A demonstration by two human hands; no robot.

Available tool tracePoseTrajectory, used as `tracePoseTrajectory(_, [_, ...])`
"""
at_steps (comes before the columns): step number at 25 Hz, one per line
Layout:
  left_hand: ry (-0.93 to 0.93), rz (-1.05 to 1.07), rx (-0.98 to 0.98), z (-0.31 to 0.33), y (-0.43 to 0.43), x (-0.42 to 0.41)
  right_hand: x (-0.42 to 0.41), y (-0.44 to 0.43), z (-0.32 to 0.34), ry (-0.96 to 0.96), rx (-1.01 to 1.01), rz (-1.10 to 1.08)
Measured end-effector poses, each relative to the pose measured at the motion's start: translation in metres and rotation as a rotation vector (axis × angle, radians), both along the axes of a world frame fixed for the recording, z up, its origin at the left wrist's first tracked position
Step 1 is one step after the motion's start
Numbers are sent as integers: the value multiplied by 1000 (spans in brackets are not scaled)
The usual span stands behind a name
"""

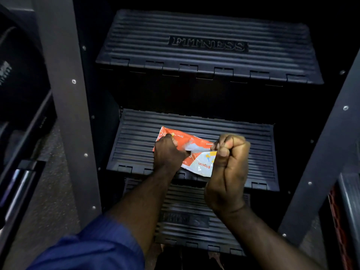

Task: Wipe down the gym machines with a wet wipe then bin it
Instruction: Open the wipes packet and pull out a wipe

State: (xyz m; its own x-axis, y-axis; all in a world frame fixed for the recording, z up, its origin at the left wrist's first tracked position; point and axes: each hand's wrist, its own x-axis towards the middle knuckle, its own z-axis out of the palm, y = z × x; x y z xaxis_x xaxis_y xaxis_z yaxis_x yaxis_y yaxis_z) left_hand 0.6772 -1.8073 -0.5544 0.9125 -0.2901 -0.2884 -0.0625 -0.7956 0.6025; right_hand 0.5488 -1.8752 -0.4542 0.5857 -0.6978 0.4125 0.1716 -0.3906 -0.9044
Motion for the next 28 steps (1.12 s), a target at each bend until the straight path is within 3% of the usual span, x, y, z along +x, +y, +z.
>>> tracePoseTrajectory(2, [7,-4,12,1,-1,0,2,-8,-7,69,-45,13])
tracePoseTrajectory(4, [7,-8,42,1,-1,1,2,-22,-18,260,-80,31])
tracePoseTrajectory(8, [8,-9,57,2,-1,2,-2,-44,-44,461,-31,-15])
tracePoseTrajectory(13, [18,-6,43,0,0,5,-19,-33,-84,681,243,-115])
tracePoseTrajectory(18, [7,-50,46,-1,2,6,-25,-25,-95,870,81,-50])
tracePoseTrajectory(20, [23,-66,54,-1,2,5,-25,-26,-91,834,76,-30])
tracePoseTrajectory(25, [21,-83,89,-4,0,5,-22,-22,-49,539,179,38])
tracePoseTrajectory(28, [17,-73,102,-5,-1,5,-10,-17,-27,435,185,-25])
